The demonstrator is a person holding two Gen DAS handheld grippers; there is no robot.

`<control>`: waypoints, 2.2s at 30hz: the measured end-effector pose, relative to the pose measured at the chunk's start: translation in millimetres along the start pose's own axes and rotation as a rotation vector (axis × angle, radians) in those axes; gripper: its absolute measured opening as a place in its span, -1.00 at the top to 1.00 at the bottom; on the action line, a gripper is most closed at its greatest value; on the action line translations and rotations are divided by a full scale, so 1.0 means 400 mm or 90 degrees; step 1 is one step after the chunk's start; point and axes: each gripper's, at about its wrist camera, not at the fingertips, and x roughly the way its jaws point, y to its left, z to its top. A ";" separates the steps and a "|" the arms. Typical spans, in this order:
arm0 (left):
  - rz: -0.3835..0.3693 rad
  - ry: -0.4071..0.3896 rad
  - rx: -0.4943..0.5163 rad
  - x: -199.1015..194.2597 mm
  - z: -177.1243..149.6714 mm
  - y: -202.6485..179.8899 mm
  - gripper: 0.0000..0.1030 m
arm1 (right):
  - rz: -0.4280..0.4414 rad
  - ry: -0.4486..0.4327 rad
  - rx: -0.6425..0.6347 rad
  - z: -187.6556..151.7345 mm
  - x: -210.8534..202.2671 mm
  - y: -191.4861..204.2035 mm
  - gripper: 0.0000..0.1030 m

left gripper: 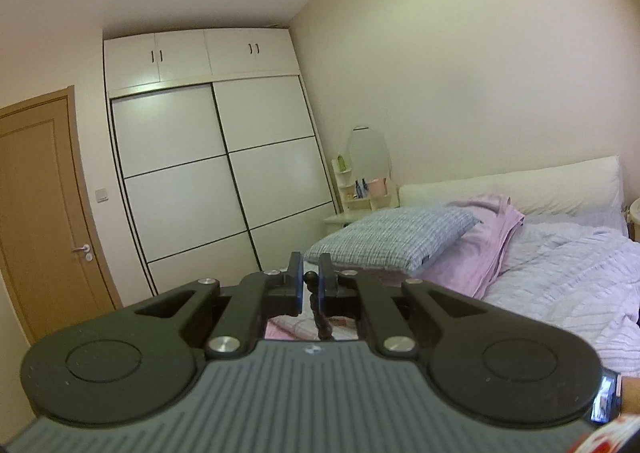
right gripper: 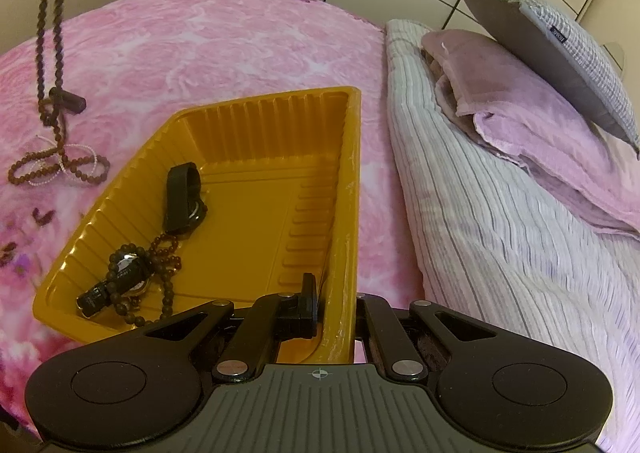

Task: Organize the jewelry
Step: 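Lift the long necklace high with the left tool to raise its strand, then lower the necklace into the tray and open the left tool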

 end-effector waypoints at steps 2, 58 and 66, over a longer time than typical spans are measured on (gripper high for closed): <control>-0.005 -0.004 0.000 0.008 0.010 -0.007 0.88 | 0.000 0.000 -0.001 0.001 0.000 0.001 0.93; -0.228 0.398 -0.035 0.379 -0.505 -0.308 0.77 | 0.027 0.031 -0.017 -0.002 0.018 -0.021 0.92; -0.155 0.373 -0.092 0.300 -0.512 -0.168 0.72 | 0.025 0.033 -0.018 -0.002 0.017 -0.020 0.92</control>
